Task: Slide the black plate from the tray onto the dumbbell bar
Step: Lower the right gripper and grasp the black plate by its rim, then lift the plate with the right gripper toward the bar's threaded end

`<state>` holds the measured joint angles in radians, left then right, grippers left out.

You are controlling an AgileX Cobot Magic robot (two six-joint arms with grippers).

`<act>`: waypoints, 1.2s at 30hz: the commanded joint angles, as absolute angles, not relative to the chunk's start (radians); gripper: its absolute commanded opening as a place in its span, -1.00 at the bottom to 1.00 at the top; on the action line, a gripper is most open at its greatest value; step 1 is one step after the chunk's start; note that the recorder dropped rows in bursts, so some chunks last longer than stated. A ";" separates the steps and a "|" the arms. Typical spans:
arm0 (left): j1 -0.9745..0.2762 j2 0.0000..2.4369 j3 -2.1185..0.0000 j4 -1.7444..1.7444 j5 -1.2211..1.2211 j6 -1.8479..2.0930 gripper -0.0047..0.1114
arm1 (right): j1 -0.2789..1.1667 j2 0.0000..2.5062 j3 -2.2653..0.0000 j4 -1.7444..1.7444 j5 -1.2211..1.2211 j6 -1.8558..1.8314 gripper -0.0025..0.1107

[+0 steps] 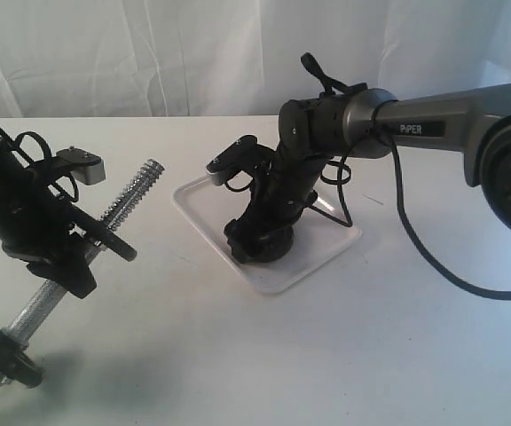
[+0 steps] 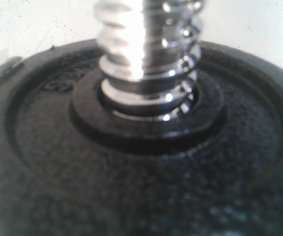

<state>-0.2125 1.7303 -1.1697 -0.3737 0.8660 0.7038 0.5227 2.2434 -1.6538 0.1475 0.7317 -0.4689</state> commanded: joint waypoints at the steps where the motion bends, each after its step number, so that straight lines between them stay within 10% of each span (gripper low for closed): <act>1: -0.212 1.672 -1.187 -0.456 0.935 0.688 -0.92 | 0.540 2.261 -1.645 0.157 0.781 -0.408 -0.49; 5: -0.212 1.672 -1.187 -0.456 0.935 0.688 -0.92 | 0.540 2.261 -1.645 0.157 0.779 -0.354 -0.95; 36: -0.212 1.672 -1.187 -0.471 0.933 0.714 -0.92 | 0.297 2.050 -1.645 0.806 1.007 -0.520 -0.96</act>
